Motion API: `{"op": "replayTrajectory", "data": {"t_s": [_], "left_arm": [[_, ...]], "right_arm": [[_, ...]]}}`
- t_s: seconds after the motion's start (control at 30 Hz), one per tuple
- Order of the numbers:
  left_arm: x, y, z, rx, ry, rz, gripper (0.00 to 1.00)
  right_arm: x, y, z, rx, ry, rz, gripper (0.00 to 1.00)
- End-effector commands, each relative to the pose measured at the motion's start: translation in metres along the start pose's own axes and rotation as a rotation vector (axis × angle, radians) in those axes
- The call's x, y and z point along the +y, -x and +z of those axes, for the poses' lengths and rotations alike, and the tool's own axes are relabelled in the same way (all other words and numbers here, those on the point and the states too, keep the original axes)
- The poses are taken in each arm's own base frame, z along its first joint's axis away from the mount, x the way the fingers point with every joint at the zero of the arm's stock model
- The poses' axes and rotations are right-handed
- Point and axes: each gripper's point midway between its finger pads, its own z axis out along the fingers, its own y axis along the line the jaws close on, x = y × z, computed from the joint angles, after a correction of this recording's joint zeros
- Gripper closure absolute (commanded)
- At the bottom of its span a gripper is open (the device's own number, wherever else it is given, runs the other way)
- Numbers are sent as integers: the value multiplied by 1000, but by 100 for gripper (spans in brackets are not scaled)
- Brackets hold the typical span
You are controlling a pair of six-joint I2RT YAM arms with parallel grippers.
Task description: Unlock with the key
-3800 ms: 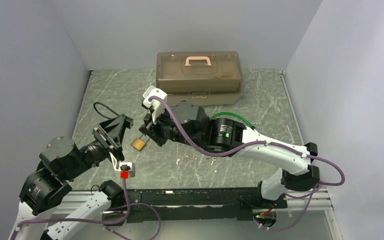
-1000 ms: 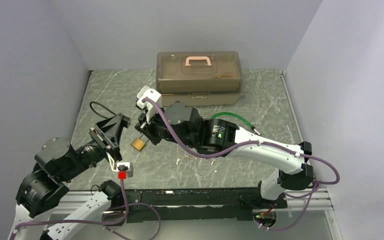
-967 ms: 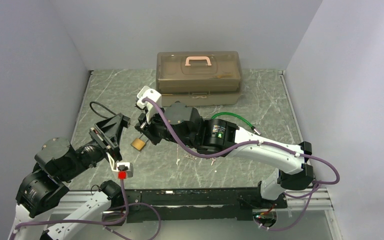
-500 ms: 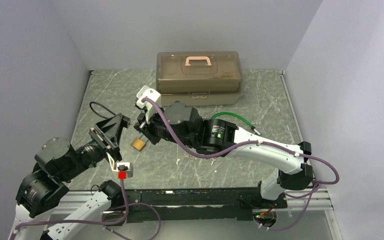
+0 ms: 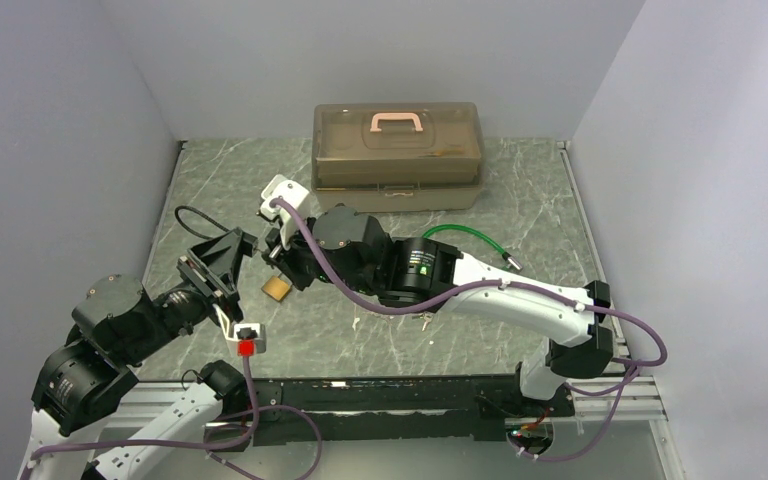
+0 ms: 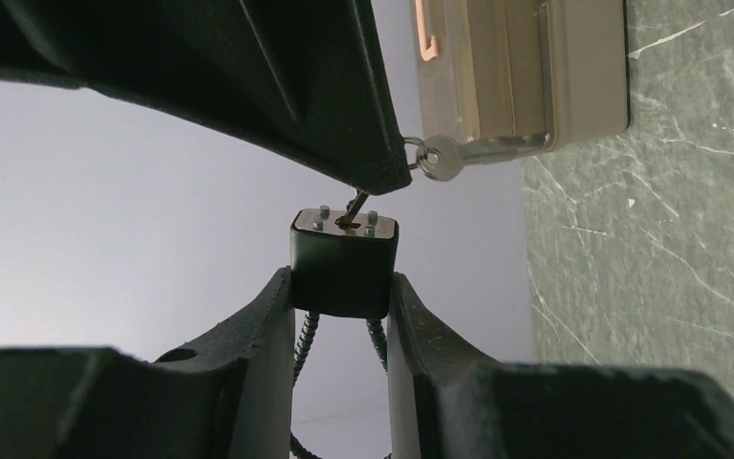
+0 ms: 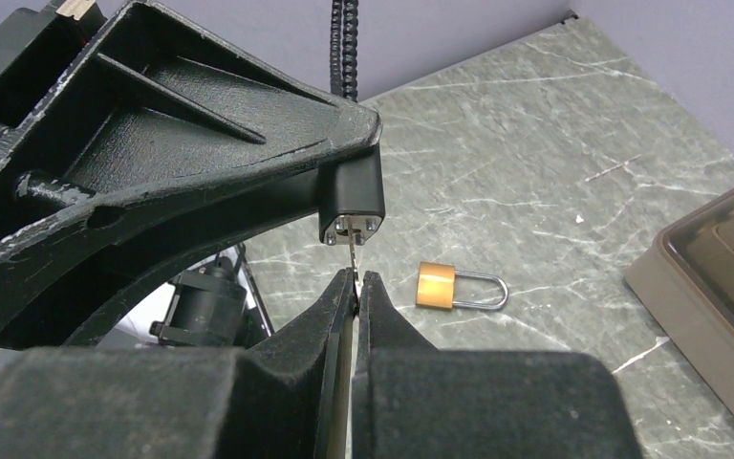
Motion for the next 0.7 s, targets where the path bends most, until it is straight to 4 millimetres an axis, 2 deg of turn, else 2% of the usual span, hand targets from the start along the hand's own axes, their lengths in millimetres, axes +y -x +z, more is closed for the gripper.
{"op": "replayTrajectory", "data": {"t_s": [0.0, 0.13, 0.33, 0.47, 0.67], "left_arm": [[24, 14, -4, -72, 78, 57, 100], [21, 12, -3, -57, 75, 83, 100], [3, 10, 0, -51, 21, 184, 100], [3, 10, 0, -49, 25, 209, 100], [9, 11, -1, -53, 36, 190, 100]], "right_arm": [[10, 28, -1, -83, 42, 36, 100], [9, 23, -9, -83, 43, 55, 100], [6, 25, -21, -88, 39, 63, 100], [2, 27, -27, -95, 27, 65, 100], [4, 26, -23, -91, 32, 63, 100]]}}
